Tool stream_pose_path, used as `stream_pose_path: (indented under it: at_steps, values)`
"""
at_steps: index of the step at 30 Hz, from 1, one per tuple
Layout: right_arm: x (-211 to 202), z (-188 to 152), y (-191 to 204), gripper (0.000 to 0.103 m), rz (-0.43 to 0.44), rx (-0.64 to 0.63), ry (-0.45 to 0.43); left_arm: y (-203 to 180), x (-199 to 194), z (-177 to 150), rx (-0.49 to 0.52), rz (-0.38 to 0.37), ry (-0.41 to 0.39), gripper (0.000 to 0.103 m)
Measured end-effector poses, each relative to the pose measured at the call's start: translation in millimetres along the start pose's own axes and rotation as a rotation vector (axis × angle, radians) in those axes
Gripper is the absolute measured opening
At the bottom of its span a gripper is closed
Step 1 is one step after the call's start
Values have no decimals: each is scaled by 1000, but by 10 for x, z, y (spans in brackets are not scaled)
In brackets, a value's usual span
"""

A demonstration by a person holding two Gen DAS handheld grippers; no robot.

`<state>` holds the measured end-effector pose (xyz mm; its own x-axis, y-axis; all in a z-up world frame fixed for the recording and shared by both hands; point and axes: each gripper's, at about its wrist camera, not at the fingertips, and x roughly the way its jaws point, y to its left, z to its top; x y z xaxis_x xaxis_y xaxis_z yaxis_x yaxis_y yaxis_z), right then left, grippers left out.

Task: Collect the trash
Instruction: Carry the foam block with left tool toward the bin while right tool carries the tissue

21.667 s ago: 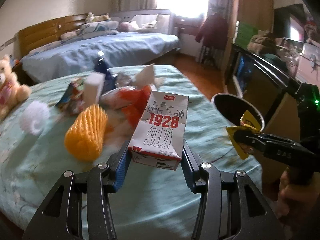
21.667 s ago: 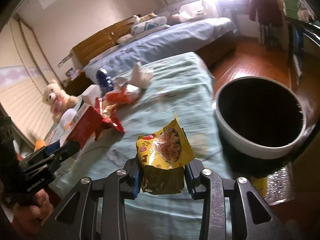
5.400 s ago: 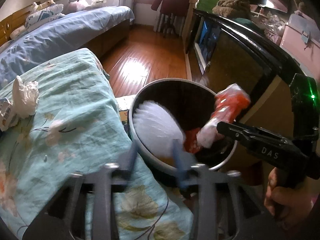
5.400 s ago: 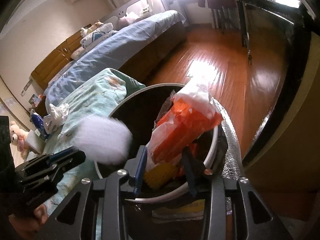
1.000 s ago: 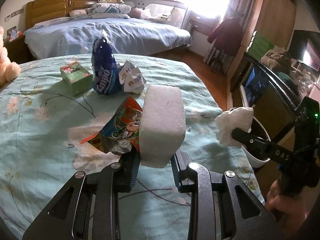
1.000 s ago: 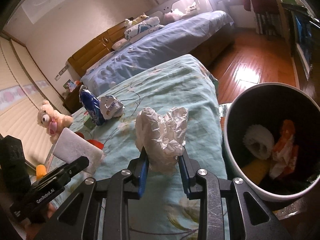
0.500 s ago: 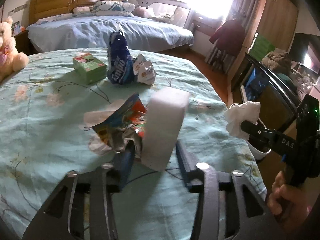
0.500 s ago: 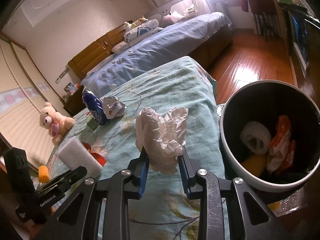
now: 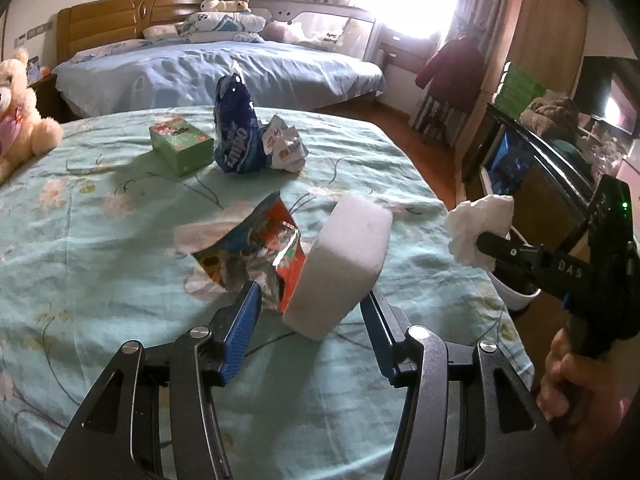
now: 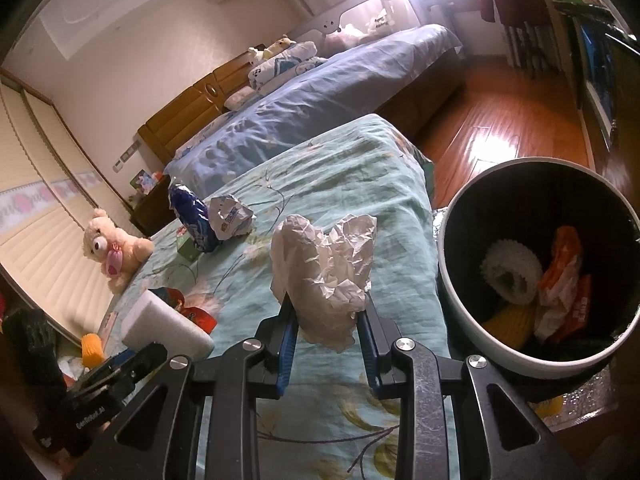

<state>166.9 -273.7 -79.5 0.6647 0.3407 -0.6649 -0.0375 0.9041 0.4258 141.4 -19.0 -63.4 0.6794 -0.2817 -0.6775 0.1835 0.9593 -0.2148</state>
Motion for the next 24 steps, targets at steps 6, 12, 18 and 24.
stream_pose_path:
  at_steps: [6, 12, 18, 24]
  values:
    - [22, -20, -16, 29, 1, 0, 15, -10, 11, -39, -2, -1, -1, 52]
    - [43, -31, -3, 29, -3, -3, 21, -127, 1, 67, 31, -3, -40, 52]
    - [56, -32, -20, 29, -6, -1, 20, -195, 145, 72, 54, 7, -18, 32]
    - [45, -34, -58, 29, -9, 5, 18, -350, 169, 41, 99, -3, -15, 28]
